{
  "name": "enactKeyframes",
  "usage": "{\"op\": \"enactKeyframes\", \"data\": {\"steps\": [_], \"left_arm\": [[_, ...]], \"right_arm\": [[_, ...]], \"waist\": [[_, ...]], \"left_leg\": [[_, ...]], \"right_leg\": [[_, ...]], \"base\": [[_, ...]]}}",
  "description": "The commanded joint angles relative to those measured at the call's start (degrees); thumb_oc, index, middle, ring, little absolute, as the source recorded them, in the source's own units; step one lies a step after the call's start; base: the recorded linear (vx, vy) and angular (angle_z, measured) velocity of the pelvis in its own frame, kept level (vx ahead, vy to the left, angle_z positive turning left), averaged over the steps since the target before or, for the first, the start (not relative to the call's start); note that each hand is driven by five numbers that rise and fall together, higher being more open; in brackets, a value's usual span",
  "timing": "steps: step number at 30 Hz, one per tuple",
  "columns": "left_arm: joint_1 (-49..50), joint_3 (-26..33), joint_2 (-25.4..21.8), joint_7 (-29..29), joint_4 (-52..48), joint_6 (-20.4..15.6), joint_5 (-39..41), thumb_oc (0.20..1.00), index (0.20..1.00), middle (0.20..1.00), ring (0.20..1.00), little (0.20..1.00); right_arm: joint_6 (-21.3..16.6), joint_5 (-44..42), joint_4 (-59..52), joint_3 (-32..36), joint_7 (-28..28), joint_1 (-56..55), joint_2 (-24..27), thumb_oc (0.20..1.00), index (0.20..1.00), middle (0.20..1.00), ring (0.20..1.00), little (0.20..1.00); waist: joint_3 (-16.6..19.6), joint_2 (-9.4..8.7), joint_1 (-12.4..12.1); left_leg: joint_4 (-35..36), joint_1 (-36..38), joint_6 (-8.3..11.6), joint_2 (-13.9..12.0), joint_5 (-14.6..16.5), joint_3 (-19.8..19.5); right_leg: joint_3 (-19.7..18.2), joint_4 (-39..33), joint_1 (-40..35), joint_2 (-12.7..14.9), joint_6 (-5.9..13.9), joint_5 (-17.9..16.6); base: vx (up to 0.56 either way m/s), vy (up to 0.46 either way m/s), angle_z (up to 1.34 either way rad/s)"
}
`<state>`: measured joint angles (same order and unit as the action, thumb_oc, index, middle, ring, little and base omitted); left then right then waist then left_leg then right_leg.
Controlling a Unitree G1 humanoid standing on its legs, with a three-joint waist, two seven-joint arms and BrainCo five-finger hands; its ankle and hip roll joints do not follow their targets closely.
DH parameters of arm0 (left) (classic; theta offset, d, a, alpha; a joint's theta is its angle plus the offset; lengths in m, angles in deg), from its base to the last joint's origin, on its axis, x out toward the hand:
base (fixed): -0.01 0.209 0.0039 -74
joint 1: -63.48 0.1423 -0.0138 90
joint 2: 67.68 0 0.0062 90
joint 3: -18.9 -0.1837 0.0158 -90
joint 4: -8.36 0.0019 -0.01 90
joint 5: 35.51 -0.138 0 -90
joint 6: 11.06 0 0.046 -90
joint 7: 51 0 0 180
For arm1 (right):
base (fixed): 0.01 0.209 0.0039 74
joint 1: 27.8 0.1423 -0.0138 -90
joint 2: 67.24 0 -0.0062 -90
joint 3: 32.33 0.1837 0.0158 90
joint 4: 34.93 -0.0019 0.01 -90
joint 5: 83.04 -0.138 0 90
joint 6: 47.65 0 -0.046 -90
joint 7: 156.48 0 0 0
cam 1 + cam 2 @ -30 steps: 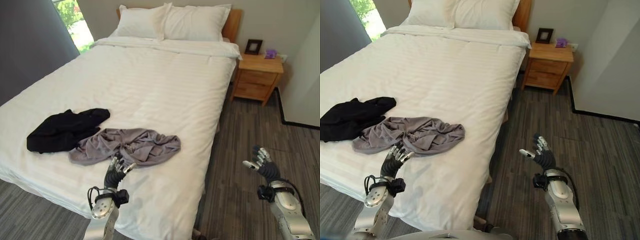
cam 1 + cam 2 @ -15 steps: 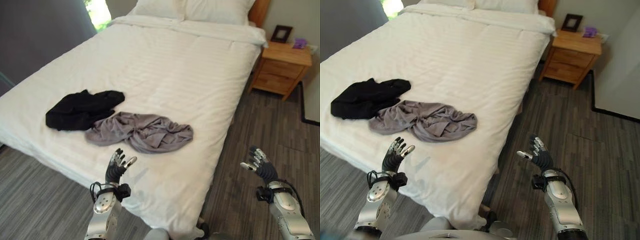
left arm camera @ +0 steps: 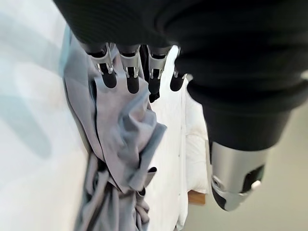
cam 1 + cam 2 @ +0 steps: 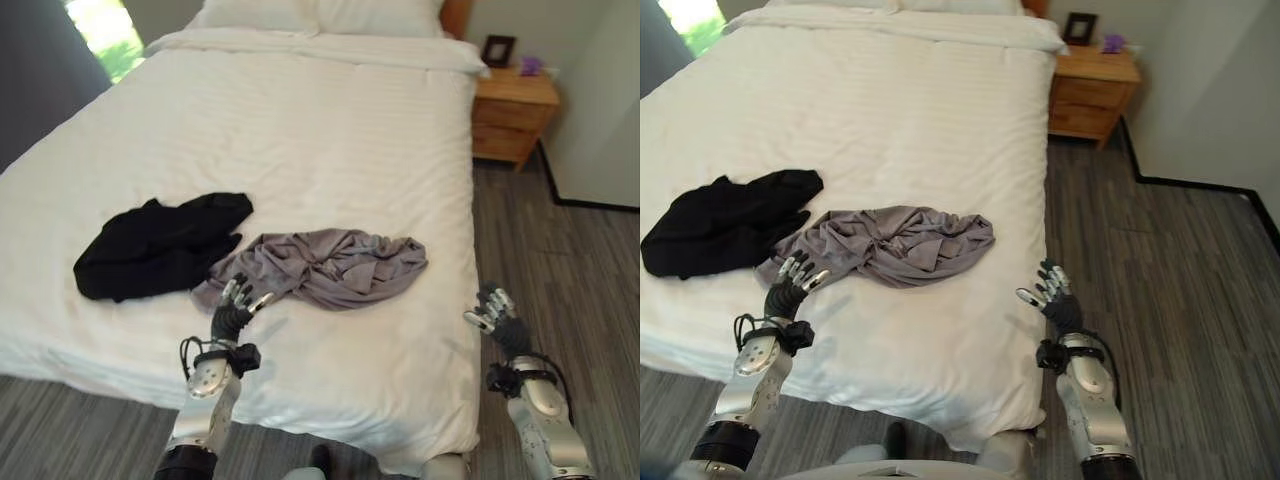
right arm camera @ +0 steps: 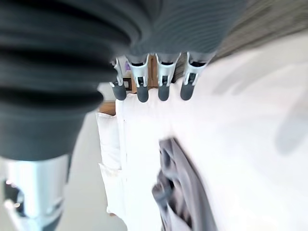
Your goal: Pick up bed clothes into laundry basket.
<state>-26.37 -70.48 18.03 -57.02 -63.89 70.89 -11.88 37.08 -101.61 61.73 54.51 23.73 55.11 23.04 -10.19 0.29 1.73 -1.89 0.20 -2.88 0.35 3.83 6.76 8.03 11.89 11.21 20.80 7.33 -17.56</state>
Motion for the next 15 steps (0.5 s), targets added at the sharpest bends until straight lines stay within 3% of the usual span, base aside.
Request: {"op": "enactKeyframes", "data": {"steps": [1, 4, 5, 6, 8, 11, 15], "left_arm": [[0.5, 3.2, -3.1, 0.6, -6.1, -2.3, -2.5, 1.000, 1.000, 1.000, 1.000, 1.000], [1.2, 3.2, -2.0, 0.2, -6.7, -1.8, -3.5, 1.000, 1.000, 1.000, 1.000, 1.000], [1.3, 3.3, -1.8, 0.1, -7.3, -1.8, -4.6, 1.000, 1.000, 1.000, 1.000, 1.000], [1.6, 3.3, -1.6, -0.3, -7.3, -1.4, -6.2, 1.000, 1.000, 1.000, 1.000, 1.000], [1.5, 3.5, -1.8, -0.8, -7.5, -1.7, -7.3, 1.000, 1.000, 1.000, 1.000, 1.000], [1.6, 4.3, -1.9, -0.4, -8.4, -1.9, -6.2, 1.000, 1.000, 1.000, 1.000, 1.000], [-0.7, 6.5, -6.8, -1.5, -9.5, -0.5, -11.6, 1.000, 1.000, 1.000, 1.000, 1.000]], "right_arm": [[-2.2, 0.5, -2.9, 3.7, 1.5, 1.6, 3.1, 1.000, 1.000, 1.000, 1.000, 1.000], [-2.4, 0.7, -2.3, 4.8, 1.2, 0.9, 3.9, 1.000, 1.000, 1.000, 1.000, 1.000], [-2.4, 0.1, -1.6, 4.8, 0.8, 0.9, 3.6, 1.000, 1.000, 1.000, 1.000, 1.000], [-2.5, 0.3, -0.8, 4.4, 0.5, 1.3, 3.8, 1.000, 1.000, 1.000, 1.000, 1.000], [-2.5, 0.9, -0.2, 4.1, 0.2, 1.7, 4.1, 1.000, 1.000, 1.000, 1.000, 1.000], [-2.5, 0.3, -1.4, 4.1, 1.3, 2.2, 5.3, 1.000, 1.000, 1.000, 1.000, 1.000], [-1.7, 0.6, -0.9, 4.2, 2.1, 2.6, 6.9, 1.000, 1.000, 1.000, 1.000, 1.000]], "waist": [[1.4, -1.07, -1.7], [1.7, -1.51, -1.8], [2.0, -1.77, -2.0], [2.2, -2.22, -2.0], [2.4, -2.41, -2.2], [3.3, -2.61, -2.8], [4.3, -2.55, -2.7]], "left_leg": [[6.9, 3.5, 3.93, -3.8, -4.0, -4.9], [6.9, 3.4, 3.54, -2.4, -4.1, -4.3], [6.9, 3.2, 3.65, -1.8, -4.2, -4.0], [6.9, 3.7, 3.79, -1.6, -4.4, -4.1], [6.9, 4.1, 3.92, -1.6, -4.5, -4.1], [6.9, 4.0, 4.08, -1.2, -4.6, -4.6], [6.9, 4.6, 4.25, -1.1, -4.1, -5.1]], "right_leg": [[-2.2, 4.9, -6.3, -8.5, 1.97, 15.1], [0.4, 0.9, -7.5, -15.3, -0.79, 19.7], [1.0, -2.7, -9.2, -15.3, -0.71, 20.0], [-1.0, -6.4, -10.2, -16.3, -1.13, 19.4], [-2.5, -8.5, -11.0, -17.1, -1.30, 18.5], [-1.2, -12.1, -13.6, -17.1, -1.18, 17.6], [0.0, -14.9, -15.9, -17.1, -1.20, 17.2]], "base": [[0.00, 0.193, 0.27], [0.01, 0.102, 0.00], [0.00, 0.000, 0.00], [0.00, 0.000, 0.00], [0.06, -0.029, -0.11], [0.06, -0.019, -0.06], [0.08, 0.002, 0.18]]}}
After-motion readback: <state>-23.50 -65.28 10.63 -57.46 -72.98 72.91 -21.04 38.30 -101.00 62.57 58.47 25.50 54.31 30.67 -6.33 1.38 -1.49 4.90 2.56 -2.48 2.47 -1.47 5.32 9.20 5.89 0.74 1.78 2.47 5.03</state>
